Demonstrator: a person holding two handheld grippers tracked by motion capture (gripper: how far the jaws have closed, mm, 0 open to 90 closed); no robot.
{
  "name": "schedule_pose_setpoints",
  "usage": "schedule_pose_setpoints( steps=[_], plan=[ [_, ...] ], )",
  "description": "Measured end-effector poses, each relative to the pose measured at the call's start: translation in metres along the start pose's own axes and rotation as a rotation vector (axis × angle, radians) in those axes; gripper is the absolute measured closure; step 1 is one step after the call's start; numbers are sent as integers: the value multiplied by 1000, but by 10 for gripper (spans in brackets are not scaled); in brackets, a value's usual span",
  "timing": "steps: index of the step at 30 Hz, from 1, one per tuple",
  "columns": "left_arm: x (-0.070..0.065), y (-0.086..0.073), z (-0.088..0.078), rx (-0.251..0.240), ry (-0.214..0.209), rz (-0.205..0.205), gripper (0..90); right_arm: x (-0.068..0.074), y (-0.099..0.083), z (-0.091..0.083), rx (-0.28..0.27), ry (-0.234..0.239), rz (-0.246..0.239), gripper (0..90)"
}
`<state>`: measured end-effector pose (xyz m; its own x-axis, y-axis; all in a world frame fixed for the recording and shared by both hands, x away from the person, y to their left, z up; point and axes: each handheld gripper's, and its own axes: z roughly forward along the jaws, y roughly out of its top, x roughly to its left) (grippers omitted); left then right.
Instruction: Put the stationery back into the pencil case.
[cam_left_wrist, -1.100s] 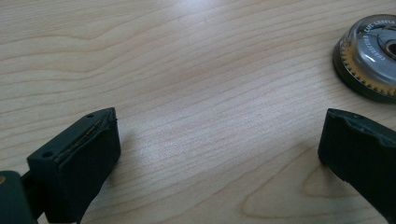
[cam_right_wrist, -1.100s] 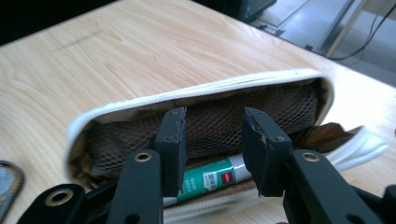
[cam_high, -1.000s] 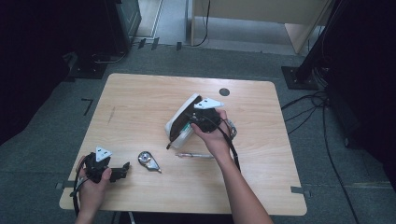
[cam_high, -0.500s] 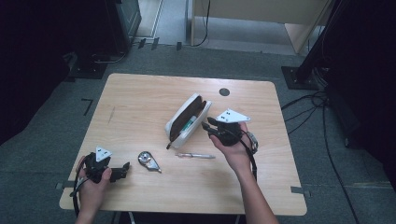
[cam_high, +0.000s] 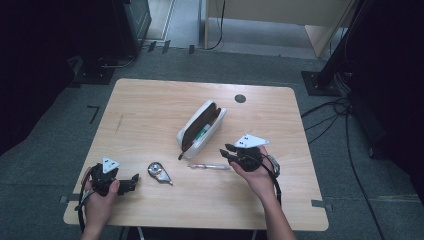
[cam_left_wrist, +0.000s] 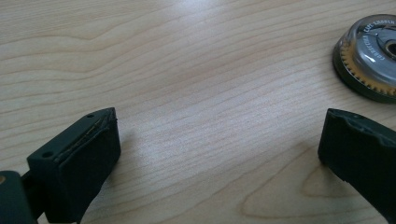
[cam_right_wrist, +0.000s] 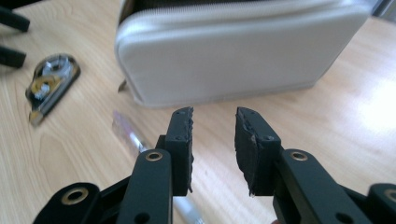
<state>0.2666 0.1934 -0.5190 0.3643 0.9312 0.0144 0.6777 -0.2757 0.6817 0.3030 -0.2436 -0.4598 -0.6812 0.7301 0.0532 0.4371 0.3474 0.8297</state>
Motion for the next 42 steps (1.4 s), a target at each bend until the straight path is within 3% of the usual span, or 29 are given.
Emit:
schedule_pose_setpoints(
  steps=[9, 16, 28, 36, 42],
  plan=[
    [0, 0, 0, 0, 0, 0, 0, -1, -24, 8, 46, 63, -7, 639],
    [0, 0, 0, 0, 0, 0, 0, -2, -38, 20, 116, 99, -23, 604],
    [0, 0, 0, 0, 0, 0, 0, -6, -53, 23, 151, 99, -9, 613],
    [0, 0, 0, 0, 0, 0, 0, -1, -53, 20, 171, 74, -37, 700],
    [0, 0, 0, 0, 0, 0, 0, 0, -58, 17, 148, 76, -22, 758]
  ],
)
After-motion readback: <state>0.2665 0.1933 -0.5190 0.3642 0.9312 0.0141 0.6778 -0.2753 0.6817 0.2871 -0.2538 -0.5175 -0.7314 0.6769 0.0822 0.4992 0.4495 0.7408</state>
